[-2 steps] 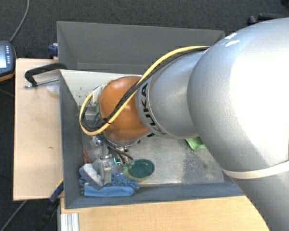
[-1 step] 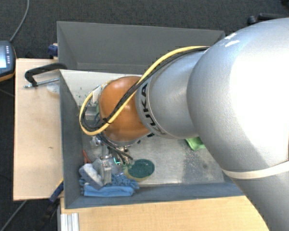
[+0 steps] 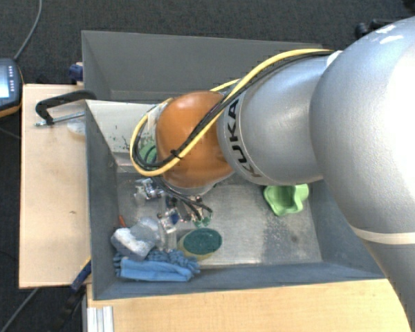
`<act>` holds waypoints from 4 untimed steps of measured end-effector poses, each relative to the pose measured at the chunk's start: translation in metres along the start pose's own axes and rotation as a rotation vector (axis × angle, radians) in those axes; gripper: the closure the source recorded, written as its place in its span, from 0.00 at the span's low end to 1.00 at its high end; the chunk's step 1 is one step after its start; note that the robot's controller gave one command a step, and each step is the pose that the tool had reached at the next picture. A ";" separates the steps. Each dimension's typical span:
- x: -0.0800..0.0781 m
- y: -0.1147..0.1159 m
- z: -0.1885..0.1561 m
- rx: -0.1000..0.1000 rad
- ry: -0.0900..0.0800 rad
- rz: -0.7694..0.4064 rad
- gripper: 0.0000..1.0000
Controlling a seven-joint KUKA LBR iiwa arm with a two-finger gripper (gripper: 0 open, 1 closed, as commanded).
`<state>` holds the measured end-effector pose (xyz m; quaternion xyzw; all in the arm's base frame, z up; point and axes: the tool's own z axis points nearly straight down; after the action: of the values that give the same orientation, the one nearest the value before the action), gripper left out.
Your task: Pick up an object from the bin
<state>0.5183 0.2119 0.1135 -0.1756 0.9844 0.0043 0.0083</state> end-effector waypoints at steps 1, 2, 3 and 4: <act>0.001 0.001 0.001 -0.001 0.003 0.000 1.00; 0.038 -0.037 0.039 -0.005 -0.013 0.074 1.00; 0.009 -0.080 -0.045 -0.002 -0.030 -0.003 1.00; 0.001 -0.030 0.014 -0.005 -0.029 -0.068 1.00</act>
Offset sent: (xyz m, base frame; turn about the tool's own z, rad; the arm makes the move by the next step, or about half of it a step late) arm 0.0000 0.0000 0.0000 0.0000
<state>0.5283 0.1836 0.0998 -0.2088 0.9777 0.0090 0.0224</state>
